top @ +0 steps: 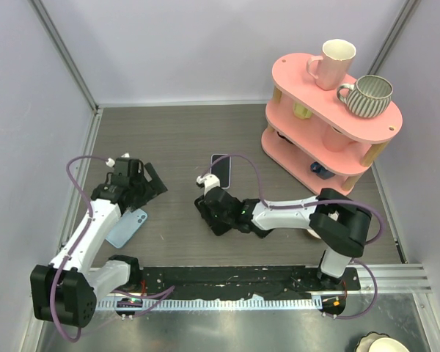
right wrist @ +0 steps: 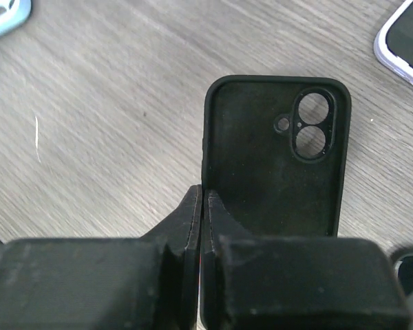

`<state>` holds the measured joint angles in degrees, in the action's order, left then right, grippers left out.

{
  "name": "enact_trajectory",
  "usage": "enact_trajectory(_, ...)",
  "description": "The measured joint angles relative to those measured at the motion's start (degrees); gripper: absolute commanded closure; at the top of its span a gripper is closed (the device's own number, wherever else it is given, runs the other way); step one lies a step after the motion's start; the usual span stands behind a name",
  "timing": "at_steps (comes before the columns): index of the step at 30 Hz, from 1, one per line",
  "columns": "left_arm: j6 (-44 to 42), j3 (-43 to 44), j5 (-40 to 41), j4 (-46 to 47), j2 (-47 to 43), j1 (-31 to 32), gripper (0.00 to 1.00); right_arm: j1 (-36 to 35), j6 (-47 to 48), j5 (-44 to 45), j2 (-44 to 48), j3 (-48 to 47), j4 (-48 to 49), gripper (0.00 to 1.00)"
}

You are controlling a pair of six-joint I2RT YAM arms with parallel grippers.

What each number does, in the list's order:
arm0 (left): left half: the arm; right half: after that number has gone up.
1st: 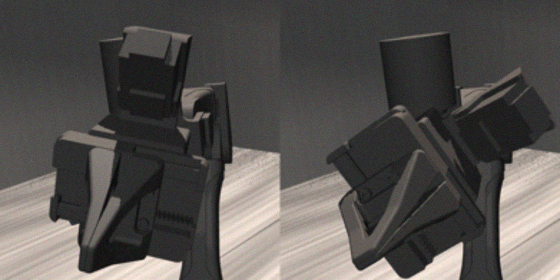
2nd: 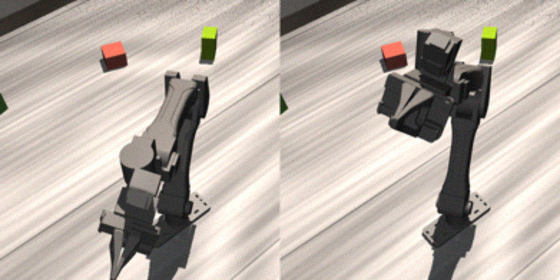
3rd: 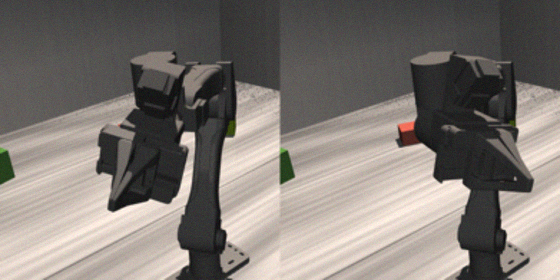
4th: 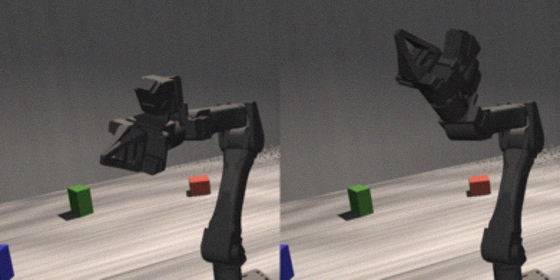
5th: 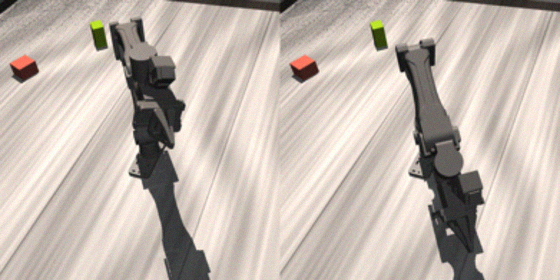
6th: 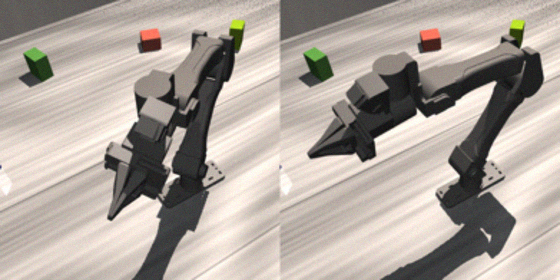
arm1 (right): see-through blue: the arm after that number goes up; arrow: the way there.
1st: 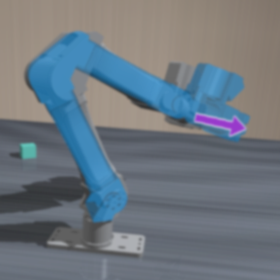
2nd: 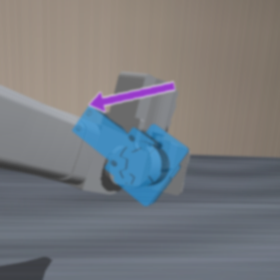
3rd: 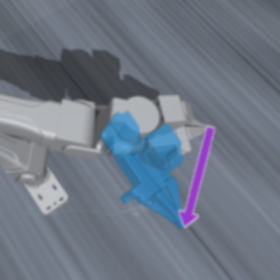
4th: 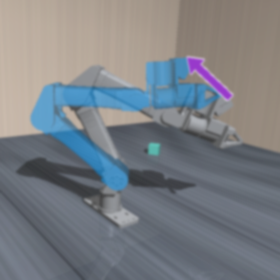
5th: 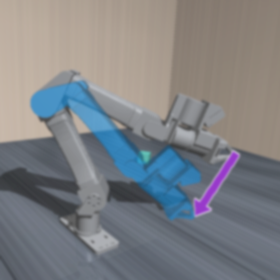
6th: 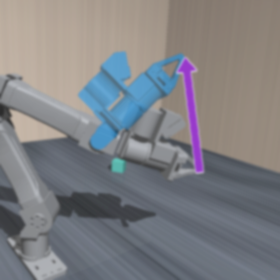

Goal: Put the phone into the phone case

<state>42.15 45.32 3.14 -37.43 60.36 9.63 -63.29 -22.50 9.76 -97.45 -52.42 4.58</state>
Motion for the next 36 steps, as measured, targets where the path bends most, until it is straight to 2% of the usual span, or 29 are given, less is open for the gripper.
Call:
enact_trajectory(4, 2.58, -5.42, -7.56, 3.87, -0.35, 0.0, 0.14, 0.0, -8.33, 3.43, -2.54, -1.44, 1.4, 0.96)
enact_trajectory(9, 4.44, -8.13, -15.87, 7.74, 2.69, 0.0, 0.15, 0.0, -15.26, 6.49, -6.08, -3.89, 0.85, 0.73)
enact_trajectory(13, 3.91, -7.87, -17.7, 8.74, 4.66, 0.0, 0.12, -0.02, -18.27, 8.7, -6.47, -5.64, -1.18, 0.63)
enact_trajectory(14, 3.67, -7.61, -17.81, 8.57, 4.83, 0.0, 0.11, -0.02, -18.38, 9.33, -6.43, -6.23, -1.92, 0.57)
enact_trajectory(17, 2.27, -5.64, -17.9, 7.34, 4.81, 0.0, 0.09, 0.02, -17.25, 10.73, -5.11, -7.1, -5.31, 0.48)
enact_trajectory(19, 0.81, -3.39, -17.84, 6.54, 4.48, 0.0, 0.07, 0.59, -15.06, 10.71, -3.17, -7.43, -9.29, 0.47)
enact_trajectory(21, -0.57, -1.42, -17.66, 5.86, 3.61, 0.0, 0.04, 1.25, -12.76, 10.71, -0.7, -7.91, -14.43, 0.38)
enact_trajectory(22, -1.2, -0.52, -17.42, 5.66, 2.89, 0.0, 0.04, 1.73, -11.72, 10.73, 0.55, -8.02, -16.94, 0.29)
enact_trajectory(23, -2.14, 0.17, -16.96, 5.46, 2.03, 0.0, 0.03, 2.38, -10.91, 10.71, 1.81, -8.04, -19.34, 0.07)
enact_trajectory(28, -4.87, 0.68, -14.64, 4.52, -1.31, 0.0, 0.03, 8.37, -11.02, 10.54, 9.16, -4.61, -27.67, 0.07)
enact_trajectory(32, -5.44, 0.66, -13.77, 4.04, -1.84, 0.0, 0.04, 13.6, -17.62, 12.28, 14.38, -0.09, -33.75, 0.1)
enact_trajectory(36, -5.6, 0.68, -13.68, 3.76, -1.73, 0.0, 0.04, 13.79, -24.04, 13.77, 15.72, 0.87, -38.53, 0.09)
